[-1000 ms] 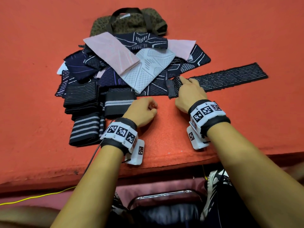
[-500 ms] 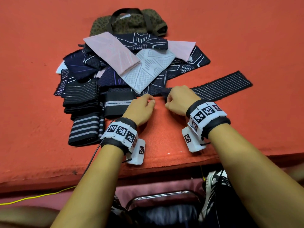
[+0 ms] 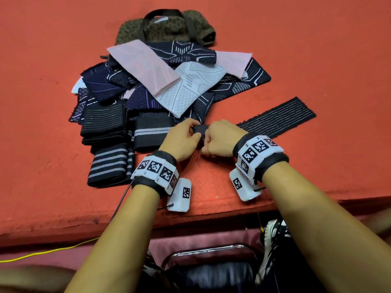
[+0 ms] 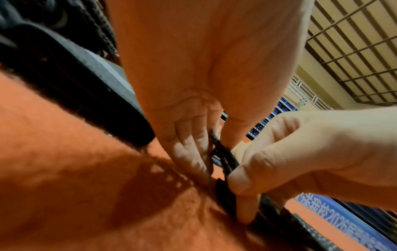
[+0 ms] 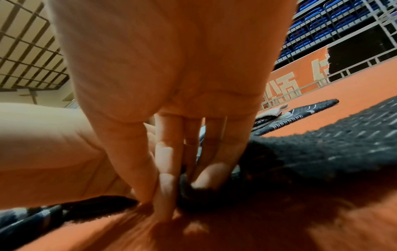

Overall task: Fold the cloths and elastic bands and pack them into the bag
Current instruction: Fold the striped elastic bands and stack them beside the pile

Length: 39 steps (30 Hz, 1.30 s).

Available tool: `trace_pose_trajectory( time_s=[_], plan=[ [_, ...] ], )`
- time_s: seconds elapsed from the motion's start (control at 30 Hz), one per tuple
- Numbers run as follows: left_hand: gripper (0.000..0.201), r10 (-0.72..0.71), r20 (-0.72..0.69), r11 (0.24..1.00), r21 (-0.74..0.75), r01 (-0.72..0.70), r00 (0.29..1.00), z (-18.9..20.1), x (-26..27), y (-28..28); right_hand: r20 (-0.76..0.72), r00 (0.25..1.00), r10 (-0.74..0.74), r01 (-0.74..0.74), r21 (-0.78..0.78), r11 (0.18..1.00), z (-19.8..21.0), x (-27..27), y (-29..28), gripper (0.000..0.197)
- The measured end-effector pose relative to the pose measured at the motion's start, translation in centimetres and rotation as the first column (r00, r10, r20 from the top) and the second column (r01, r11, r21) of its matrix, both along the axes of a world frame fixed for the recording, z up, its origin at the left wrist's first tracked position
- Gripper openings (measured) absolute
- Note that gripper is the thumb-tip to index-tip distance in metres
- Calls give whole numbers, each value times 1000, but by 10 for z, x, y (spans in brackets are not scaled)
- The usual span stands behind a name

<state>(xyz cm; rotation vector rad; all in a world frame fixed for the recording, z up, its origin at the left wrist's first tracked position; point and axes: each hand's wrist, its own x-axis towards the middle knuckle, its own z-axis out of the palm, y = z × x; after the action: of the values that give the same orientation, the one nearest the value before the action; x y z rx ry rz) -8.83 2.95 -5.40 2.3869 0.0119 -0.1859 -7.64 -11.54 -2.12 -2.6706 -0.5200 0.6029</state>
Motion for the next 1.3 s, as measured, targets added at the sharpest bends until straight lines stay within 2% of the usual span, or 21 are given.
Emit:
trace_pose_trajectory(
  time_s=[0.23, 0.3, 0.37, 0.4, 0.47, 0.63, 0.8, 0.9, 1.03, 1.2, 1.3],
  plan=[
    [31, -29, -43, 1000, -7, 29, 999, 1, 1, 0, -66, 997, -43, 47, 46, 998, -3, 4, -2, 24],
    [46, -75, -76, 997, -13, 74, 994, 0, 0, 1, -56, 997, -57, 62, 74, 995, -7, 8, -3, 22],
    [65, -155, -94, 987, 26, 158, 983, -2, -1, 0, -32, 994, -101, 104, 139, 985, -12, 10, -5, 12],
    [68, -171, -96, 983, 48, 176, 981, -1, -2, -1, -22, 992, -126, 128, 183, 975, -14, 11, -6, 9],
    [62, -142, -91, 987, 59, 148, 986, 0, -3, -2, -11, 988, -151, 149, 237, 960, -17, 11, -7, 13],
    [37, -43, -83, 998, 46, 47, 996, 0, 0, -1, 20, 993, -113, 105, 240, 965, -18, 12, -6, 29],
    [13, 47, -2, 996, 83, -46, 999, 5, 5, 8, 52, 997, -58, 47, 187, 981, -25, 11, 3, 38],
    [8, 71, -42, 992, 110, -66, 997, 8, 5, 20, 66, 995, -73, 66, 96, 993, -25, 12, 5, 32],
    [9, 167, -34, 979, 124, -162, 985, 11, 6, 43, 66, 992, -103, 105, -35, 994, -25, 13, 0, 20],
    [7, 227, -54, 969, 112, -220, 972, 16, 8, 58, 115, 944, -310, 325, -147, 934, -24, 13, -10, 42],
    [16, 240, -74, 967, 106, -231, 968, 17, 8, 56, 90, 935, -343, 354, -173, 919, -22, 13, -9, 53]
  ],
)
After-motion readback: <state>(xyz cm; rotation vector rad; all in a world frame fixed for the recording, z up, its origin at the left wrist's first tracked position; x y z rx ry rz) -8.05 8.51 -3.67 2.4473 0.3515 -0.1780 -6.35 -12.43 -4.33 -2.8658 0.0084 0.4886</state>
